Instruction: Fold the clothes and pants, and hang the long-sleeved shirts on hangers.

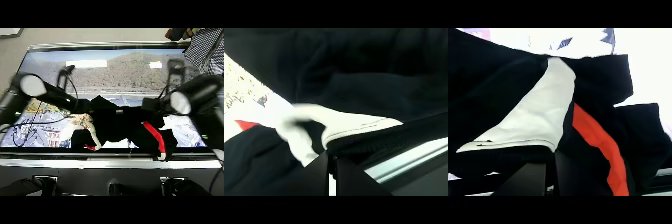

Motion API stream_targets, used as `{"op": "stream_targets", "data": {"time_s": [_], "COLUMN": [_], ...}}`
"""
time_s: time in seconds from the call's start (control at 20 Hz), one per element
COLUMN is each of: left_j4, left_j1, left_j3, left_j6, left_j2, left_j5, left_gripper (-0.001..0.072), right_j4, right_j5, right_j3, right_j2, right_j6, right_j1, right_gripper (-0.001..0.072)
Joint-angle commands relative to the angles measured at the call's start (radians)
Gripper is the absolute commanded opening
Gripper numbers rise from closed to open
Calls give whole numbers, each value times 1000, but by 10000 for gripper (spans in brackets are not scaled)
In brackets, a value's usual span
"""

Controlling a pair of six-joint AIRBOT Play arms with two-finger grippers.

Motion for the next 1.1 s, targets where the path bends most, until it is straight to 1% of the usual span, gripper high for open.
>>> {"op": "stream_targets", "data": {"time_s": [0.0, 0.1, 0.25, 0.45, 0.85, 0.9, 0.95, 1.05], "left_j4": [-24, -24, -23, -9, 6, 8, 11, 13], "left_j1": [-35, -61, -72, -62, -51, -48, -43, -33], "left_j3": [-108, -108, -108, -108, -107, -107, -107, -107], "left_j6": [10, 10, -2, -5, -20, -34, -65, -75], "left_j2": [-67, -101, -123, -124, -121, -121, -121, -121], "left_j5": [157, 209, 264, 300, 300, 300, 300, 307], "left_gripper": [22, 22, 22, 22, 22, 22, 22, 23], "right_j4": [60, 60, 39, -40, -60, -59, -59, -59], "right_j5": [-154, -196, -212, -251, -238, -215, -201, -202], "right_j3": [-138, -139, -139, -139, -113, -105, -100, -97], "right_j2": [-57, -119, -190, -201, -183, -183, -177, -161], "right_j6": [82, 97, 112, 203, 204, 204, 205, 205], "right_j1": [2, 2, 2, 0, 0, 0, 0, 0], "right_gripper": [46, 46, 46, 46, 46, 46, 46, 46]}}
